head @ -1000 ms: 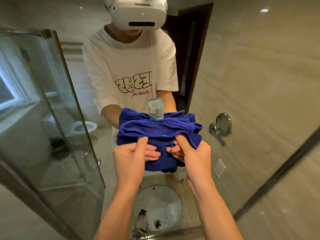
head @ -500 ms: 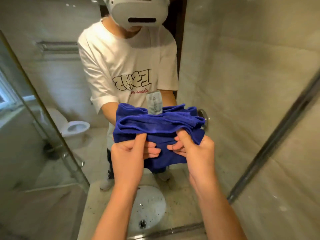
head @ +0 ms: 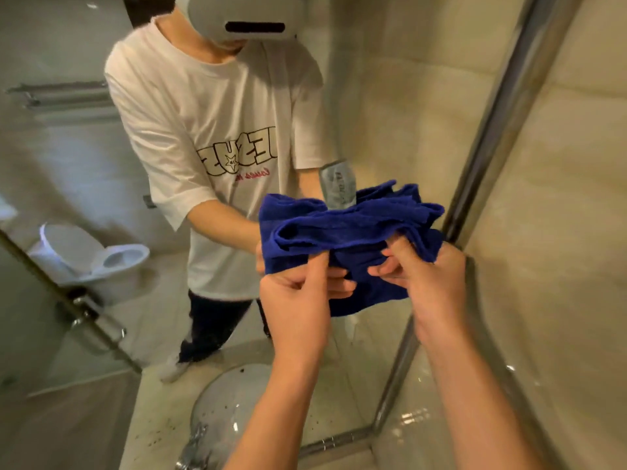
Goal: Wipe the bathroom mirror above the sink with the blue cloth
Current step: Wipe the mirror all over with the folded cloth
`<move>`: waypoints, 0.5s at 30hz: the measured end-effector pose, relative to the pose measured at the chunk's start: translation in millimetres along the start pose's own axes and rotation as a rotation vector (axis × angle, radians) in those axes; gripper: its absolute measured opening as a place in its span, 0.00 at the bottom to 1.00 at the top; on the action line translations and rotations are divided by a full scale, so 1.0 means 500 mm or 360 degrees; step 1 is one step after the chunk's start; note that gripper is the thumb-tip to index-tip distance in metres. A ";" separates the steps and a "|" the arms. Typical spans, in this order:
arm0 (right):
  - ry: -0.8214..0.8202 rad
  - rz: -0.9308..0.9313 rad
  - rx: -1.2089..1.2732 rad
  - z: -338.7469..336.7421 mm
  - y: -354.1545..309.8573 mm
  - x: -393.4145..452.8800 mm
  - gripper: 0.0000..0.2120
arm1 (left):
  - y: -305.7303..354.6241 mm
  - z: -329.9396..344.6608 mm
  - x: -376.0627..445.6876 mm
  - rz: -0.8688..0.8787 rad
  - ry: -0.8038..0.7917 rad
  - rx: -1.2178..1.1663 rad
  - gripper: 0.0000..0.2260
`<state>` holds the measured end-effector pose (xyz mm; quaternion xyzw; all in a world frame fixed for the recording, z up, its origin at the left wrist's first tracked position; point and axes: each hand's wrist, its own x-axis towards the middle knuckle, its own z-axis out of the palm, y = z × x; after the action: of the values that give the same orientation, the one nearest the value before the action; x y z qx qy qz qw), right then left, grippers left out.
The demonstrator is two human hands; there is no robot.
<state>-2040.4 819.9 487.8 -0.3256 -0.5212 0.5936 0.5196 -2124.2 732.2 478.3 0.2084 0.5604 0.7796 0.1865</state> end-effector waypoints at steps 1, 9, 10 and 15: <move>0.0045 -0.0016 0.0014 -0.018 -0.005 0.014 0.16 | -0.004 0.026 -0.003 0.0005 -0.0027 0.0000 0.18; 0.0236 -0.0104 0.0124 -0.051 0.014 0.036 0.10 | -0.020 0.078 -0.006 0.0065 -0.0180 0.0130 0.15; 0.0238 -0.0090 0.0132 -0.054 0.019 0.036 0.10 | -0.022 0.076 -0.007 0.0068 -0.0186 0.0152 0.15; 0.0224 -0.0003 0.0092 -0.079 0.076 0.021 0.10 | -0.063 0.051 -0.019 -0.0047 -0.0212 0.0286 0.16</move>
<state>-2017.0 844.0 443.2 -0.3508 -0.4662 0.5835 0.5649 -2101.0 757.1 454.5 0.2675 0.6175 0.7077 0.2154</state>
